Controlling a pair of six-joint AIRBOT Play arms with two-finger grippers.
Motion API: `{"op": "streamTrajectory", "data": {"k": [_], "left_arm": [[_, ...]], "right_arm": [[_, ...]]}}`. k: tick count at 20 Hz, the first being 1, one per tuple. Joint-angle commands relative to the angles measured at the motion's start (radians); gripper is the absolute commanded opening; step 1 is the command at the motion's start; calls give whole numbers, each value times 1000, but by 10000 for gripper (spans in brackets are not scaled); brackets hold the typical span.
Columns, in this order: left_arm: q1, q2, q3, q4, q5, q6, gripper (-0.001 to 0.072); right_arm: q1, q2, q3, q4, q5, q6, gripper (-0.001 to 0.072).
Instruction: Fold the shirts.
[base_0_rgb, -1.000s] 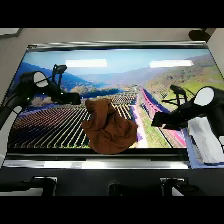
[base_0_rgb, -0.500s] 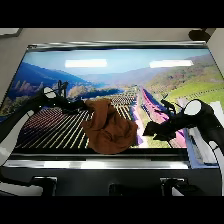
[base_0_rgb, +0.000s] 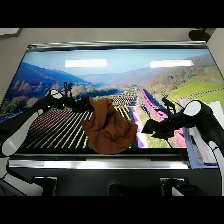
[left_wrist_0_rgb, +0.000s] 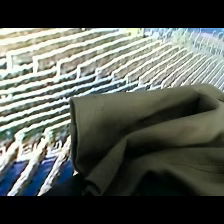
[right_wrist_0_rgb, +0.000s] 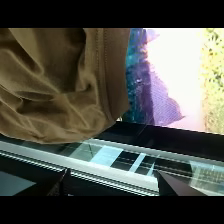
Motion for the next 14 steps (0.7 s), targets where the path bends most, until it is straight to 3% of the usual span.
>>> {"op": "streamTrajectory", "data": {"k": [1, 3, 5, 8, 14], "left_arm": [[-8, -22, 3, -23, -1, 13, 425], [-17, -29, 3, -24, -6, 13, 295], [-19, -29, 5, -24, -7, 13, 63], [-6, -21, 10, -19, -34, 19, 34], [11, 23, 9, 4, -52, 52, 33]], "right_arm": [[0, -1, -2, 3, -12, 10, 639], [19, -1, -5, -8, -14, 10, 640], [75, -1, -35, -13, -42, 12, 652], [159, -1, -158, 2, -161, 68, 680], [293, -6, -327, 216, -436, 86, 669]]}}
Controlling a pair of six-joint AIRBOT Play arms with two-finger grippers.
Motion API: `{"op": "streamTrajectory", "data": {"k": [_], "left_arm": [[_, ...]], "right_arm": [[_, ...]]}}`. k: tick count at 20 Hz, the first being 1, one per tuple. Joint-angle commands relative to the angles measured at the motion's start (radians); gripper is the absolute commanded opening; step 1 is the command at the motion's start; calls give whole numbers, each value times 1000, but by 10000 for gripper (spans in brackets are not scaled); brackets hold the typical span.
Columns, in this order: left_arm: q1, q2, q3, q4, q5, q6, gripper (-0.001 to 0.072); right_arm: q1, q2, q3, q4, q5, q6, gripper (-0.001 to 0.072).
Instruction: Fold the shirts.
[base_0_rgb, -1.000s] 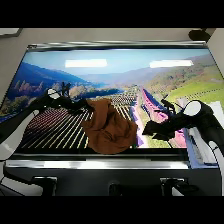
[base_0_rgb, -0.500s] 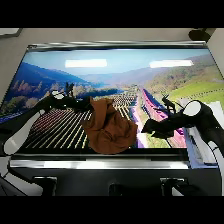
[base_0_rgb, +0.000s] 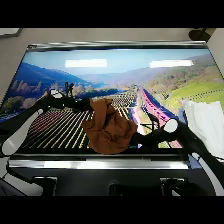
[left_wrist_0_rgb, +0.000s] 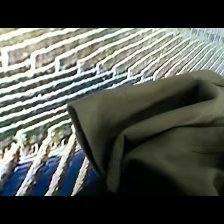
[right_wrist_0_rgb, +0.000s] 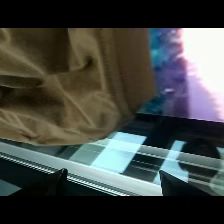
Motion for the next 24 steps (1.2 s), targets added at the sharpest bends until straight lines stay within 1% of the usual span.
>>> {"op": "streamTrajectory", "data": {"k": [1, 3, 4, 5, 6, 7, 9, 11, 13, 14, 15, 16, 20, 21, 24], "left_arm": [[5, 25, 1, 10, -8, 16, 33], [5, 32, 1, 10, -17, 19, 33], [5, 34, 1, 10, -26, 19, 33], [5, 36, 1, 10, -37, 19, 32], [5, 39, 1, 10, -44, 26, 33], [6, 45, 1, 14, -50, 27, 33], [9, 77, 2, 62, -47, 47, 31], [21, 158, 2, 183, -22, 74, 31], [48, 281, 2, 331, 0, 74, 31], [72, 353, 2, 388, 7, 74, 31], [102, 422, 2, 424, 17, 65, 31], [139, 499, 2, 441, 34, 42, 31], [261, 806, 2, 441, 155, -92, 31], [270, 877, 2, 440, 182, -112, 31], [272, 1064, 1, 450, 234, -114, 31]], "right_arm": [[103, -19, -60, 100, -202, 33, 668], [166, -77, -60, 159, -286, 36, 668], [188, -108, -60, 192, -317, 34, 642], [201, -129, -60, 206, -351, 35, 507], [202, -135, -60, 209, -377, 34, 302], [192, -131, -55, 209, -387, 34, 37], [146, -97, -21, 165, -371, 4, 36], [75, -13, 56, -24, -327, 14, 36], [-31, 105, 175, -290, -285, 93, 36], [-86, 167, 243, -399, -279, 116, 36], [-142, 233, 323, -480, -289, 122, 36], [-192, 294, 402, -527, -312, 121, 36], [-306, 460, 644, -584, -396, 122, 36], [-311, 482, 678, -581, -397, 124, 36], [-311, 531, 729, -565, -395, 125, 36]]}}
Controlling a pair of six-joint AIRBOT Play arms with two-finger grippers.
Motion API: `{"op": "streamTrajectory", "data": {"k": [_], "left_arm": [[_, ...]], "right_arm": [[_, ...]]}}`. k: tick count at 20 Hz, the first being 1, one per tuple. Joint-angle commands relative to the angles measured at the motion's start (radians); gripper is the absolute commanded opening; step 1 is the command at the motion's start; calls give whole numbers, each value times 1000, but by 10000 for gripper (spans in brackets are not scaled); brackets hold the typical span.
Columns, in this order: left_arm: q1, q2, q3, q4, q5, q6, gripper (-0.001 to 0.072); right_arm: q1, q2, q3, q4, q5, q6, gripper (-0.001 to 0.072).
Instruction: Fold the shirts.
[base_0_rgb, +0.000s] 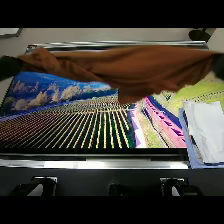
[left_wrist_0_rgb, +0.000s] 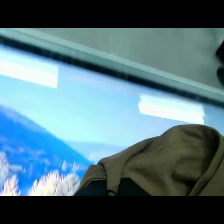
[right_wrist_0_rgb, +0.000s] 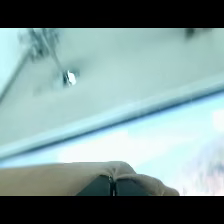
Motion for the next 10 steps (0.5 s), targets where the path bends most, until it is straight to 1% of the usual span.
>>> {"op": "streamTrajectory", "data": {"k": [1, 3, 5, 6, 8, 10], "left_arm": [[33, 218, 0, 56, 68, -43, 31], [63, 283, -1, 160, 22, -116, 31], [108, 325, -1, 278, -60, -172, 31], [131, 338, -3, 312, -95, -180, 32], [176, 363, -23, 324, -145, -180, 33], [183, 380, -56, 324, -205, -179, 33]], "right_arm": [[-27, 78, 88, -37, -15, 7, 36], [-27, 98, 100, -63, 24, 6, 36], [-27, 113, 108, -72, 114, 6, 37], [-27, 122, 108, -76, 166, 5, 37], [-27, 134, 108, -98, 270, 3, 37], [-27, 126, 107, -112, 421, 3, 37]]}}
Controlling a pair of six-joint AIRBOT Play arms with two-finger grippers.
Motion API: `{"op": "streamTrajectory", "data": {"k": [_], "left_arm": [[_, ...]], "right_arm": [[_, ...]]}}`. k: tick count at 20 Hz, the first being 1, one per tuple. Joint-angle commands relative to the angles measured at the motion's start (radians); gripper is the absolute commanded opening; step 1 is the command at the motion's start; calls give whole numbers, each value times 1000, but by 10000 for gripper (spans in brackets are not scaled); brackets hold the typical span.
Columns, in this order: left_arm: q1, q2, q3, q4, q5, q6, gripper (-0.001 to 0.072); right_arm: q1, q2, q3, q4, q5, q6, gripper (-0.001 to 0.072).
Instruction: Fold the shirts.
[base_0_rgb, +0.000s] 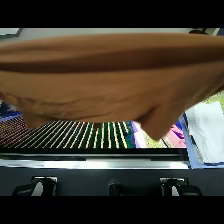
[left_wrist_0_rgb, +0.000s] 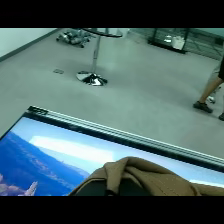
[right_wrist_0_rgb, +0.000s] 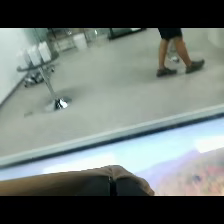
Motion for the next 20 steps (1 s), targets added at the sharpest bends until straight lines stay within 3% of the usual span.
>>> {"op": "streamTrajectory", "data": {"k": [1, 4, 6, 10, 13, 16, 18, 20], "left_arm": [[32, 39, -53, 43, -124, -23, 33], [28, 26, -202, -91, -155, 51, 33], [6, -23, -337, -146, -150, 97, 33], [-38, -277, -454, -148, -18, 121, 33], [-51, -523, -362, -153, 131, 127, 34], [-56, -759, -208, -192, 147, 127, 35], [-58, -871, -136, -254, 147, 127, 35], [-68, -938, -114, -341, 147, 127, 36]], "right_arm": [[-1, -14, 4, -34, 292, -5, 37], [-1, -121, -56, 19, 618, -69, 37], [-1, -208, -175, 75, 637, -81, 37], [-1, -436, -381, 121, 266, -80, 37], [-1, -645, -367, 191, -42, -39, 37], [-1, -773, -360, 294, -357, 18, 37], [-1, -837, -360, 358, -465, 76, 37], [-1, -893, -360, 433, -465, 88, 37]]}}
